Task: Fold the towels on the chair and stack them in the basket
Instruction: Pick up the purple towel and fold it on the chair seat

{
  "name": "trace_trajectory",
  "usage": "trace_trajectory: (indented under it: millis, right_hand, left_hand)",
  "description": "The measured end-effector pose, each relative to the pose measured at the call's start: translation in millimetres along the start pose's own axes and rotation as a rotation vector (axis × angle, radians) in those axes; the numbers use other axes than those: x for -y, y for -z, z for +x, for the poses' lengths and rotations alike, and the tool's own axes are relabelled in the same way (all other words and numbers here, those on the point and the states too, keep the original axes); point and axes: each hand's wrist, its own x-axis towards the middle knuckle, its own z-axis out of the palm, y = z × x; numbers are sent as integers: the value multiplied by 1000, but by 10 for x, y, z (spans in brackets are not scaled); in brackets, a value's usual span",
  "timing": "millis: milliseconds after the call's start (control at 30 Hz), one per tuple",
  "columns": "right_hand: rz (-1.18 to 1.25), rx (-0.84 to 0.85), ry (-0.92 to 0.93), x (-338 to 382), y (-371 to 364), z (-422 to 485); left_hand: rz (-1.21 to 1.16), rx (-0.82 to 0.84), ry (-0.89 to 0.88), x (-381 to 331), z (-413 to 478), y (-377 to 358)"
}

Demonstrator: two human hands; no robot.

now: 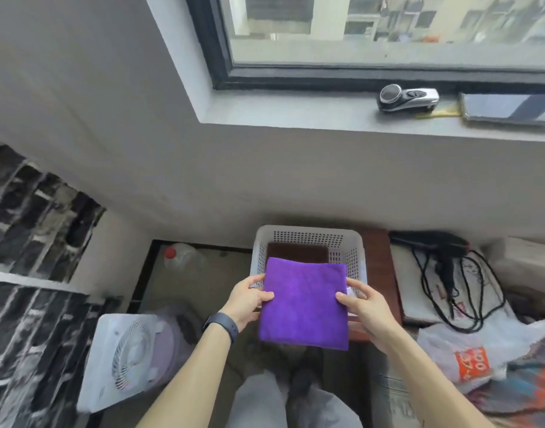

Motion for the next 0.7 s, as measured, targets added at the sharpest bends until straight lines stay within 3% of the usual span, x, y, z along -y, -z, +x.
trace_trajectory:
  millis: [267, 500, 700]
  right_hand:
    - [-63, -97, -55, 255, -96, 892]
    - [-121, -101, -132, 188, -186, 1484]
    - [-114, -79, -181, 7, -336, 1672]
  left_hand:
    - [38, -94, -18, -286, 852, -224]
    - [452, -139, -94, -453, 1253, -255]
    - [797, -288, -156, -359, 1368, -274]
